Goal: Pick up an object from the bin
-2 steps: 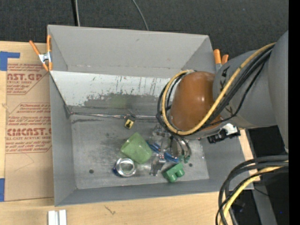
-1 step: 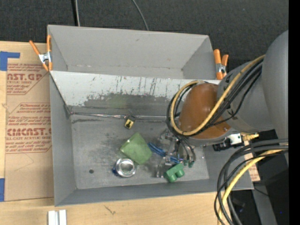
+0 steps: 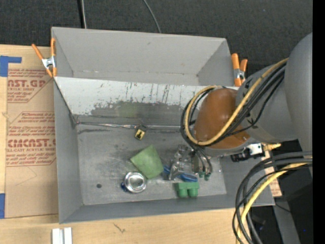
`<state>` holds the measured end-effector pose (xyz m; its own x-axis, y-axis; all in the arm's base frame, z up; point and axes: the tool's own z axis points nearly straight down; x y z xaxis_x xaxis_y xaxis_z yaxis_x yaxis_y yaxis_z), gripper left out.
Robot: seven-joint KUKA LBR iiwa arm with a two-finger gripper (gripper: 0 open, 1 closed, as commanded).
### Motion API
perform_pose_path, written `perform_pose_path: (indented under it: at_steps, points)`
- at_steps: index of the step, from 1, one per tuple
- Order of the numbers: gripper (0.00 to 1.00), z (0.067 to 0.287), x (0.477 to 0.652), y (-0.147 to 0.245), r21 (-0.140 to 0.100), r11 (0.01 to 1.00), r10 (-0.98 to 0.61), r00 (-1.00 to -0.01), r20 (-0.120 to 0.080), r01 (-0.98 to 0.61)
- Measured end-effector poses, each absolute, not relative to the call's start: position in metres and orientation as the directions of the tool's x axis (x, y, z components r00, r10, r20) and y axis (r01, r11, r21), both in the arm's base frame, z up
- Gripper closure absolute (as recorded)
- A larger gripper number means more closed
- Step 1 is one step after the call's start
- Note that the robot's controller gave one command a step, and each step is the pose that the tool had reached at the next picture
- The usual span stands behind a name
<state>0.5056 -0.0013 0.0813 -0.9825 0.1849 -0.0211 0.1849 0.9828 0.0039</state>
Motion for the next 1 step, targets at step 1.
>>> perform_pose_path:
  at_steps: [1]
  points:
    - [1.00, 0.2573, 0.5123, 0.0077, 0.003, 0.969, 0.246, -0.969, -0.009, 0.246]
